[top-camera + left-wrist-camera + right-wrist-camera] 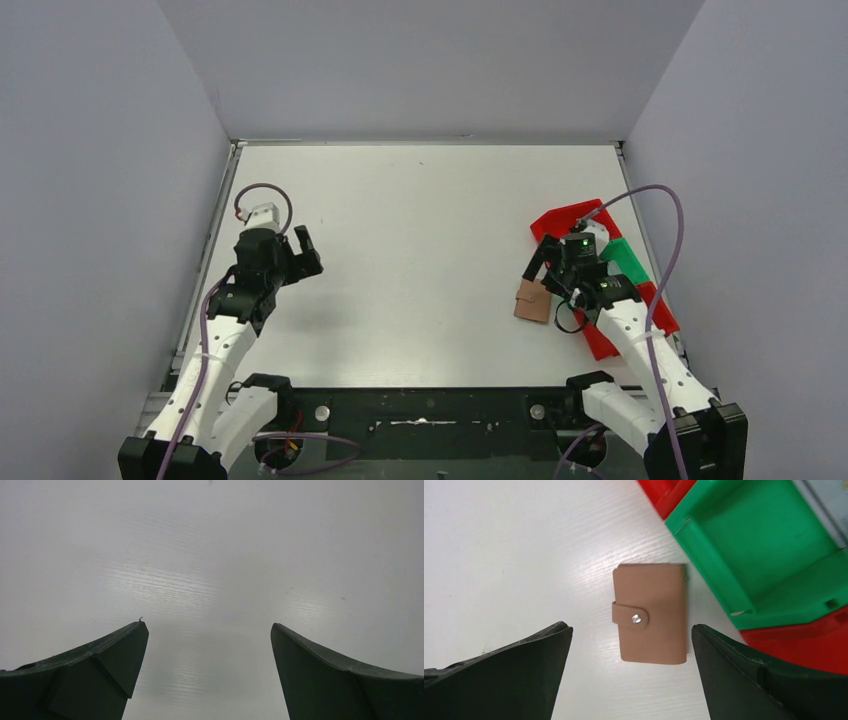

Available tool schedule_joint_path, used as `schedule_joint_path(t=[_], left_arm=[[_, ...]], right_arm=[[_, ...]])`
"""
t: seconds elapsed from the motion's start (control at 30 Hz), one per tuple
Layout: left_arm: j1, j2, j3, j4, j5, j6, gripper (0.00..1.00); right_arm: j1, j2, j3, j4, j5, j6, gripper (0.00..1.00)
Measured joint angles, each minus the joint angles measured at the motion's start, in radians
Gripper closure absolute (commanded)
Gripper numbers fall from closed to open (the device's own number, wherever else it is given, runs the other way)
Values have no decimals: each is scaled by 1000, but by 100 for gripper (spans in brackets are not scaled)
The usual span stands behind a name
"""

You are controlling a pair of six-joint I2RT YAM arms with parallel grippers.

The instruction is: Take the credit cards out of the card holder

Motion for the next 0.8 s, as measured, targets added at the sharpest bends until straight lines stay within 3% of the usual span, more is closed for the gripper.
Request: schedule_joint_path(t=[0.2,0.47,0.67,0.8], left_arm=[[14,10,0,27,99,17,3],[26,-45,-12,65,114,26,3],[31,-68,-19,80,71,31,3],[32,-69,-21,81,31,48,3]], right_arm=[[118,113,-21,-16,11,71,4],[150,251,-29,3,71,111,3],[167,407,-17,24,127,92,15],[257,482,40,18,183,79,23]])
